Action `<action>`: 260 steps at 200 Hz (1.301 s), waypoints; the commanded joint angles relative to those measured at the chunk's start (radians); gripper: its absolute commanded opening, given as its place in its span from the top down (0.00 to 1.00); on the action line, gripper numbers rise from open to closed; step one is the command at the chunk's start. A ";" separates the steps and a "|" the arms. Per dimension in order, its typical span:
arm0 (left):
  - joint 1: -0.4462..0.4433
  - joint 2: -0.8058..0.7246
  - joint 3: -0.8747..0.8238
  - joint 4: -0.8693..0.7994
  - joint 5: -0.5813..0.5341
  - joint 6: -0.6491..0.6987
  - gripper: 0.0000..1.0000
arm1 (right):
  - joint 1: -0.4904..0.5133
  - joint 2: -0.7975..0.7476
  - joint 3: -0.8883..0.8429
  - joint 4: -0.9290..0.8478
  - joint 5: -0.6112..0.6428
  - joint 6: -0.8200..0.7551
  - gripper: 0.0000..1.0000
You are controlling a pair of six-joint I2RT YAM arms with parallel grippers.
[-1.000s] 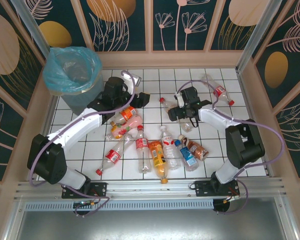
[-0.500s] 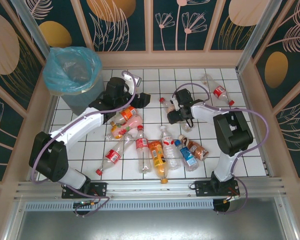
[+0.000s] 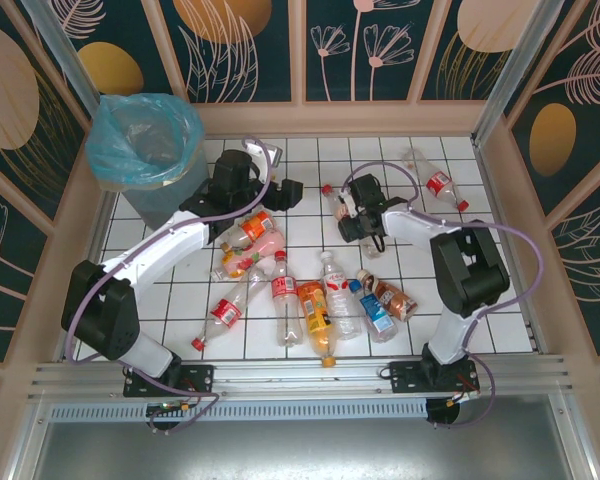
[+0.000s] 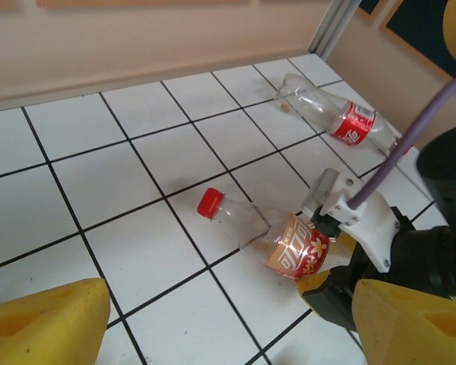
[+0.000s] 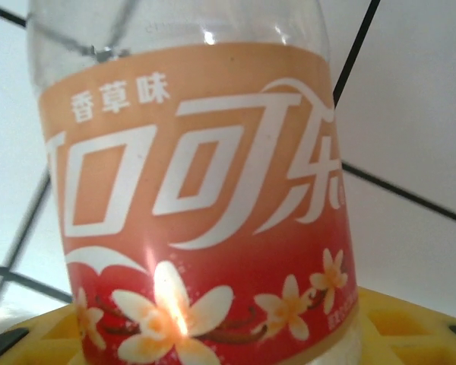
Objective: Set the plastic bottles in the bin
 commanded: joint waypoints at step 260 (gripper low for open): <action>0.000 -0.253 0.192 -0.049 0.096 -0.355 0.66 | 0.176 -0.477 -0.117 0.566 -0.542 0.041 0.51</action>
